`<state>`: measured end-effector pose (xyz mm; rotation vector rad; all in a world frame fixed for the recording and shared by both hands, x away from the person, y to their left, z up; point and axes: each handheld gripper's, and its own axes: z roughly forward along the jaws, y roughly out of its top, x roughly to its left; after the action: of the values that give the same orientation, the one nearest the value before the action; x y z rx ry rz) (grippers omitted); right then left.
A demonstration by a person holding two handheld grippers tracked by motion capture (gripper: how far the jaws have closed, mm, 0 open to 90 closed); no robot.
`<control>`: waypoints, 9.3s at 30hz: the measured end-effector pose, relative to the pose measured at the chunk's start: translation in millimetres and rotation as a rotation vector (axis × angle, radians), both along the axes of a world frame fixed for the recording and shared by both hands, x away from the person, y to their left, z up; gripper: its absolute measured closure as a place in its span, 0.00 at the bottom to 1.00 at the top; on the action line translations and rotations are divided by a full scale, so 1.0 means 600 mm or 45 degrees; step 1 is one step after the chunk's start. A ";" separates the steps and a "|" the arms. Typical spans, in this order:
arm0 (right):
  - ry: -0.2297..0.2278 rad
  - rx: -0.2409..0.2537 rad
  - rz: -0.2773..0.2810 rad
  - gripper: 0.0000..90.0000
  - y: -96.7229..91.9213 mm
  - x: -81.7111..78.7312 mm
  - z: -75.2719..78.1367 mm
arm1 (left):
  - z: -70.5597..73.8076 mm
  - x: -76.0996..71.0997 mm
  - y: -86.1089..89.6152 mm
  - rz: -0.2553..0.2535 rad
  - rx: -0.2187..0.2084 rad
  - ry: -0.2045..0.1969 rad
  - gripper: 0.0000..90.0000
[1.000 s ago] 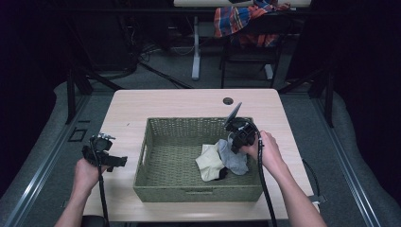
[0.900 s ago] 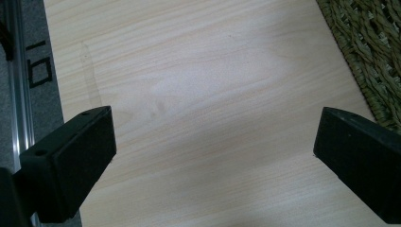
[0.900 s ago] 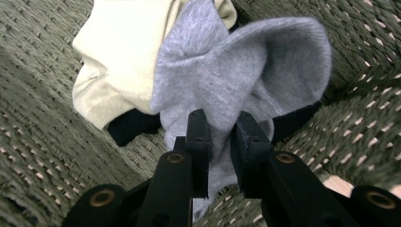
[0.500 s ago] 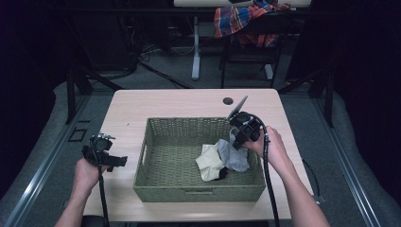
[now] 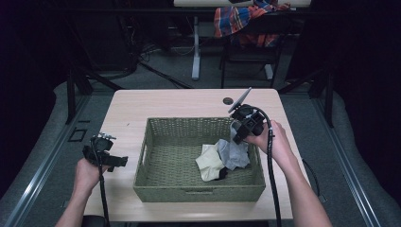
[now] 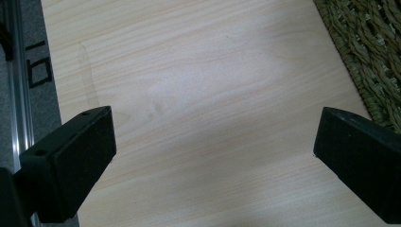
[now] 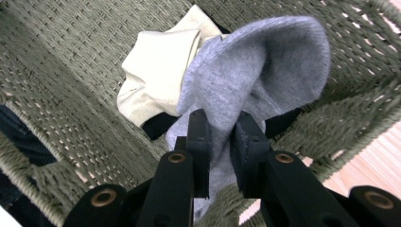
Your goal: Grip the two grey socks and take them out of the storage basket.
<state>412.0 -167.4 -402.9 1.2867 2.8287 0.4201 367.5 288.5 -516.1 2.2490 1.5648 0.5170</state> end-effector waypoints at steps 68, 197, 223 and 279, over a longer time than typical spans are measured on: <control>-0.165 0.078 -0.302 0.89 -0.187 -0.014 0.089 | -0.001 0.001 -0.002 -0.005 -0.005 0.004 0.00; 0.095 -0.161 0.041 0.53 0.078 0.056 -0.153 | 0.001 -0.010 0.010 0.011 -0.005 0.007 0.00; -0.004 0.003 0.044 0.88 0.037 0.023 -0.025 | 0.000 -0.008 0.007 0.010 -0.004 0.005 0.00; -0.213 0.158 -0.181 0.89 -0.136 -0.019 0.102 | 0.001 -0.008 0.009 0.010 -0.023 0.004 0.00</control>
<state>400.8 -249.2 -341.9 1.3903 2.5915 0.6739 362.7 293.7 -515.6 2.2326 1.5740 0.4991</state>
